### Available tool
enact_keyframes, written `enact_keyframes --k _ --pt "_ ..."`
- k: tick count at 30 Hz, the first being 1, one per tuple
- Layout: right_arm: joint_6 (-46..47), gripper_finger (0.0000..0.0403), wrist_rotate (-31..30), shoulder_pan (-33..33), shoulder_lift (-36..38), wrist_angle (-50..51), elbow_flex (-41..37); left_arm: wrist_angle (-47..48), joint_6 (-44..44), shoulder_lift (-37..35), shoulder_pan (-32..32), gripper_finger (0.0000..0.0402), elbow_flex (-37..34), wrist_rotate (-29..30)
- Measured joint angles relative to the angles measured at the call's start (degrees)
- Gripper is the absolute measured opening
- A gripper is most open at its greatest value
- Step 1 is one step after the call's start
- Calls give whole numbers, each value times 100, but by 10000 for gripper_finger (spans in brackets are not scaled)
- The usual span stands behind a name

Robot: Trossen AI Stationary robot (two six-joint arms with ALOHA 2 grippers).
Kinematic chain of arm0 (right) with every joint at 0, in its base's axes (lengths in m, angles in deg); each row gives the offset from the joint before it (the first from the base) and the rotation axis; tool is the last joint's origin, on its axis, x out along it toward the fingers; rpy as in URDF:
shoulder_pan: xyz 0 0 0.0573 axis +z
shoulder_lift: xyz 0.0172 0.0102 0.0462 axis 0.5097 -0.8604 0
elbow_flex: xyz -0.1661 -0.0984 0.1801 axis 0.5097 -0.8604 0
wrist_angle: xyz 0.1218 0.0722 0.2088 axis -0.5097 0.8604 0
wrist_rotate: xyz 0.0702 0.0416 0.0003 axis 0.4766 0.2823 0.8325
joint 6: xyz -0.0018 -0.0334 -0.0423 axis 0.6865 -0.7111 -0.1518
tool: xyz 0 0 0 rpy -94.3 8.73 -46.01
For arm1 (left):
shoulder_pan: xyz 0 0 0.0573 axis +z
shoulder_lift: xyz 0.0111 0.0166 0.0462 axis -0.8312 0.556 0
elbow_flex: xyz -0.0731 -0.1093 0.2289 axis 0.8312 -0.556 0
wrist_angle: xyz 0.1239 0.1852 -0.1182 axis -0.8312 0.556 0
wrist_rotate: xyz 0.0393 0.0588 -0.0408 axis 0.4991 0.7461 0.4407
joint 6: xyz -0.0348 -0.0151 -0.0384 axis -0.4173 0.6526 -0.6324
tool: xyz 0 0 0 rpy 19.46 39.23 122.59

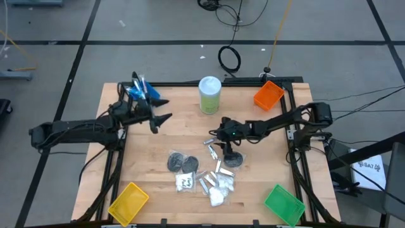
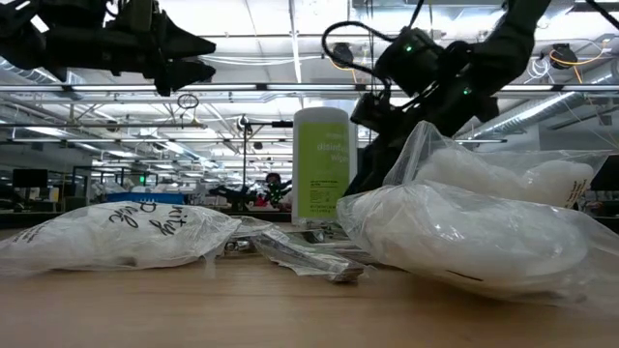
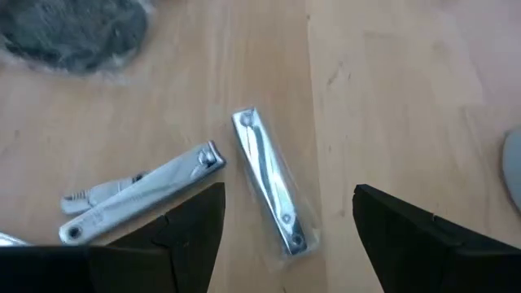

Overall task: Pick & Place Travel size toiletries
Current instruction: Put the nail cutter into the orange bin

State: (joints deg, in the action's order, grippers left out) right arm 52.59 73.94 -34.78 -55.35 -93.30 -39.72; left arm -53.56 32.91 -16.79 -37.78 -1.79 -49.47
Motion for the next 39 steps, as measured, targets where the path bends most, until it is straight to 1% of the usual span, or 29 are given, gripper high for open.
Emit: enact_keyframes --k 4,7,12,17,25,32,36,39 --pt "-9 256 244 -127 -239 177 169 -93 117 166 -222 321 1 186" --pt "-17 253 408 -162 -419 186 230 -86 119 242 -250 321 4 184" --pt "-54 225 499 -155 -660 106 288 -131 111 409 -246 321 4 308" --pt "-41 167 499 -152 -669 182 288 -129 98 593 -248 321 4 432" --pt "25 35 501 -152 -612 292 282 -141 -173 860 -248 321 4 435" --pt "151 33 489 -147 -598 208 277 -174 -207 1009 -246 321 4 438" --pt "214 33 385 -151 -307 262 263 -188 -206 1007 -246 321 2 438" --pt "338 33 259 -133 147 480 262 -200 -206 1007 -246 321 2 435"
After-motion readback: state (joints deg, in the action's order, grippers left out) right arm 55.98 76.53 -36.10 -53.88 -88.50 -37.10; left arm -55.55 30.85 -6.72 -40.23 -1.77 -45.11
